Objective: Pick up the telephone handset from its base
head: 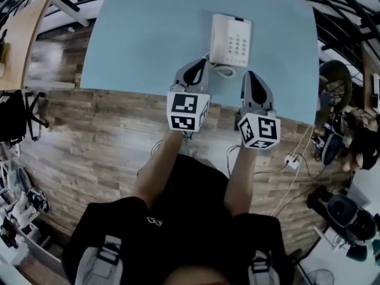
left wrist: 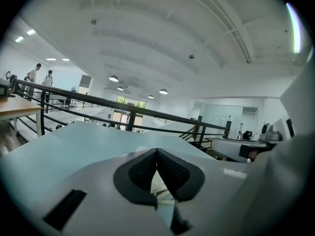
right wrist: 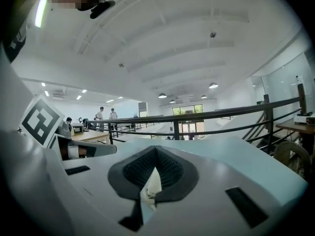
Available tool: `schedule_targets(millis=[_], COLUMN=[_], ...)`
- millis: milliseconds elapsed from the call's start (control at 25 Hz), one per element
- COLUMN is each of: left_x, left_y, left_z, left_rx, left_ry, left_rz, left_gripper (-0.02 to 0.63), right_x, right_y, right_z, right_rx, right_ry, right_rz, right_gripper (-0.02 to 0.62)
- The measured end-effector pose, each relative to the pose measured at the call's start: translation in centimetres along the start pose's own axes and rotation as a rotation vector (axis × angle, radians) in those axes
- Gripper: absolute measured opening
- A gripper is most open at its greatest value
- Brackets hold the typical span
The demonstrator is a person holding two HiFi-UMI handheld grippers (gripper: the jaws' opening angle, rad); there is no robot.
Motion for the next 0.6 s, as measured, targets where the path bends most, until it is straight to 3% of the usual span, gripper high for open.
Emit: schedule_targets(millis=[200,600], left_x=[-4.6,-11.6], left_y=[-0.3,2.8], left_z=[-4.5,-5.8], left_rx=[0.053,0.125], left_ry=[-0.012,0.069], left_rz=[-0.048,-0.192], left_gripper=[-0.003,-0.002], right_x=[-5.5,-9.5], right_y=[-0.6,2.3], right_z=[0.4,4.6], right_rx=[0.031,0.002], right_ry=[-0.002,-0.002], right_rz=[-0.043,-0.154], right_gripper=[-0.005,-0.005])
Point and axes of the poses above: the fingertips, and each gripper's own axes: x backward along the fingers, z to its right, y out of its underside, the point moved 7 cm from there along x, backward along the fingers, and after that the axes turned 5 degrees about -z, right-handed, at the moved point
